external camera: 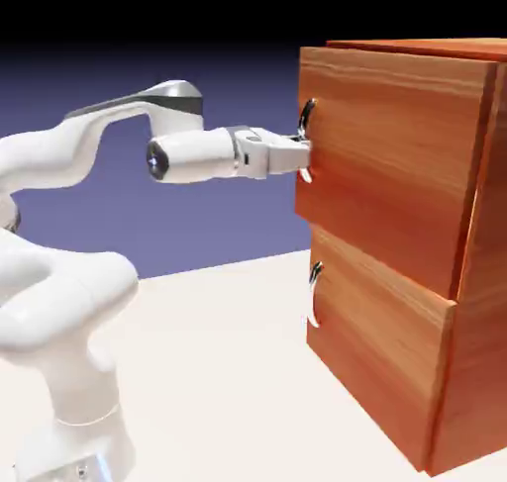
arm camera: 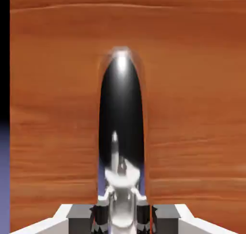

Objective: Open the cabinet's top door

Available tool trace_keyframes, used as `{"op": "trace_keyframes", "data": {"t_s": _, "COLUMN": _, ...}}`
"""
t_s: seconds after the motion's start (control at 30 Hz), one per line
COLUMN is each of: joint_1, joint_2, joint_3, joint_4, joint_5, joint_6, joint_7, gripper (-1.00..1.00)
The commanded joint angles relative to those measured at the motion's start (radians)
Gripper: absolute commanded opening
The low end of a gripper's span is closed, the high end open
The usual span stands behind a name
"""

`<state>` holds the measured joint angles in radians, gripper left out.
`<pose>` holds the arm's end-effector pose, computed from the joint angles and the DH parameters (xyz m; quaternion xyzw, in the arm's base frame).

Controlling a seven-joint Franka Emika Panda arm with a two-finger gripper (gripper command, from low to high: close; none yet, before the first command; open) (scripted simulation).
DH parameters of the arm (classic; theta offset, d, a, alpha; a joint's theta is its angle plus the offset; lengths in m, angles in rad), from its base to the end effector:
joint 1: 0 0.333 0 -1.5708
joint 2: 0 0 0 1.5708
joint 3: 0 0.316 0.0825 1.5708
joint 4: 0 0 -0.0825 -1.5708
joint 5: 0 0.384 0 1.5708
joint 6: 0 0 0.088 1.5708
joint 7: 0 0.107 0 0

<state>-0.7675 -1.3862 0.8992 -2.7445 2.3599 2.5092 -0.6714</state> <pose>0.3168 0.0764 0.5297 -0.6738 0.2142 -0.6280 0.3252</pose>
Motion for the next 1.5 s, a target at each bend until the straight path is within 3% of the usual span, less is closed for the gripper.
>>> {"op": "trace_keyframes", "data": {"t_s": 0.0, "joint_1": 0.031, "joint_2": -0.011, "joint_3": -0.036, "joint_4": -0.034, "joint_5": -0.026, "joint_6": -0.029, "joint_7": -0.007, "gripper": -1.00}}
{"op": "trace_keyframes", "data": {"t_s": 0.33, "joint_1": 0.200, "joint_2": -0.123, "joint_3": -0.399, "joint_4": -0.251, "joint_5": -0.340, "joint_6": -0.280, "joint_7": -0.030, "gripper": -1.00}}
{"op": "trace_keyframes", "data": {"t_s": 0.77, "joint_1": 0.185, "joint_2": -0.157, "joint_3": -0.870, "joint_4": -0.321, "joint_5": -0.779, "joint_6": -0.558, "joint_7": -0.062, "gripper": -1.00}}
{"op": "trace_keyframes", "data": {"t_s": 1.13, "joint_1": 0.172, "joint_2": 0.003, "joint_3": -1.269, "joint_4": -0.230, "joint_5": -1.148, "joint_6": -0.812, "joint_7": -0.145, "gripper": -1.00}}
{"op": "trace_keyframes", "data": {"t_s": 1.47, "joint_1": 0.343, "joint_2": 0.278, "joint_3": -1.631, "joint_4": 0.023, "joint_5": -1.458, "joint_6": -1.090, "joint_7": -0.252, "gripper": -1.00}}
